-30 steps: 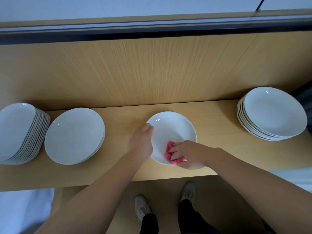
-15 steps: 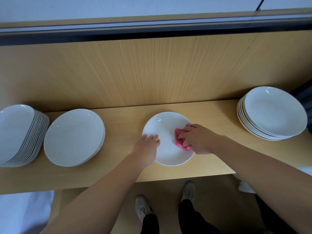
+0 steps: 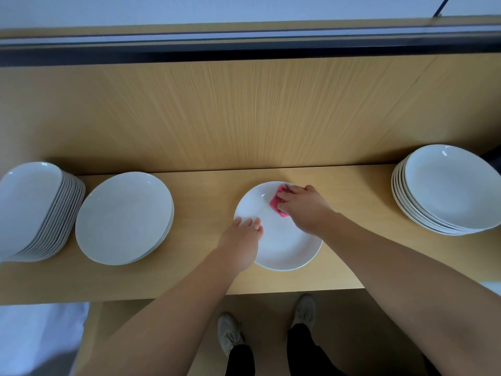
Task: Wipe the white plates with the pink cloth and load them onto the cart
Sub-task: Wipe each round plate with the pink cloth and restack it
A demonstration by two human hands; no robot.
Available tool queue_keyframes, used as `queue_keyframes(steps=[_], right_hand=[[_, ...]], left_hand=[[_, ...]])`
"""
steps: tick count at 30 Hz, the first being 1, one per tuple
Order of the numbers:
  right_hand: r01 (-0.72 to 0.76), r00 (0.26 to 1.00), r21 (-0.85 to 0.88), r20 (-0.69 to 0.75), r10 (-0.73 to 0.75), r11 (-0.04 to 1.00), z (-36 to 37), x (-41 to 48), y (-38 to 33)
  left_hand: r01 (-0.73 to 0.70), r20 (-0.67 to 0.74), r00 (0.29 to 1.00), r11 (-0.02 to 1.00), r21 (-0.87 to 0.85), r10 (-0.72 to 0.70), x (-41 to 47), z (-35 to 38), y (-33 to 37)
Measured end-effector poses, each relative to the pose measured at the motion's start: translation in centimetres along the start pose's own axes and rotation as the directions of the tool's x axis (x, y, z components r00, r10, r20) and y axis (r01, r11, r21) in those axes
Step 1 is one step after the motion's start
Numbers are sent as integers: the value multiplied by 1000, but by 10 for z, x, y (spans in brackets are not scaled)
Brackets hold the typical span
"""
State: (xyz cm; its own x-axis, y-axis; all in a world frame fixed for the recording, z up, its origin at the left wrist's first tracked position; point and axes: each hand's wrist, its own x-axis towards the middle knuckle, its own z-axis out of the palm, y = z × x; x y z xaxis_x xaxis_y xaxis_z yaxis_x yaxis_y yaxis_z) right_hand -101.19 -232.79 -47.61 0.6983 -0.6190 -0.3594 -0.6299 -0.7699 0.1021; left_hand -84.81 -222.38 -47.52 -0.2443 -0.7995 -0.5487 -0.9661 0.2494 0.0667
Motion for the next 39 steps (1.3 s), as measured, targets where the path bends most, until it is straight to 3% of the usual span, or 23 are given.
queue_keyframes(steps=[6, 11, 19, 23, 26, 30, 33, 36, 39], right_hand=[[-15, 996, 74, -92, 21, 997, 4, 11, -14], [36, 999, 46, 27, -38, 998, 4, 4, -5], [-2, 1000, 101, -20, 4, 995, 10, 12, -20], [76, 997, 135, -37, -72, 988, 5, 12, -11], [100, 994, 202, 33, -109, 974, 8, 3, 2], [17, 1000, 470, -13, -13, 883, 13, -18, 16], [-25, 988, 654, -100, 119, 756, 1, -36, 26], [-9, 960, 750, -178, 215, 661, -10, -53, 35], [-1, 949, 797, -190, 252, 604, -11, -65, 44]], left_hand=[[-4, -12, 1000, 1000, 5, 4, 0, 1, 0], [-12, 1, 1000, 1000, 2, 12, 0, 2, -2], [-6, -11, 1000, 1000, -13, 6, 4, 8, -2], [-8, -34, 999, 1000, -28, 8, 4, 8, -3], [8, -19, 1000, 999, -48, -9, 6, 6, -2], [50, -96, 994, 995, -86, -58, 2, -6, 13], [-7, -143, 990, 994, -109, -9, -5, -16, 44], [-60, -157, 987, 989, -136, 39, 0, -9, 74], [4, -67, 998, 992, -123, -12, 10, 1, 93]])
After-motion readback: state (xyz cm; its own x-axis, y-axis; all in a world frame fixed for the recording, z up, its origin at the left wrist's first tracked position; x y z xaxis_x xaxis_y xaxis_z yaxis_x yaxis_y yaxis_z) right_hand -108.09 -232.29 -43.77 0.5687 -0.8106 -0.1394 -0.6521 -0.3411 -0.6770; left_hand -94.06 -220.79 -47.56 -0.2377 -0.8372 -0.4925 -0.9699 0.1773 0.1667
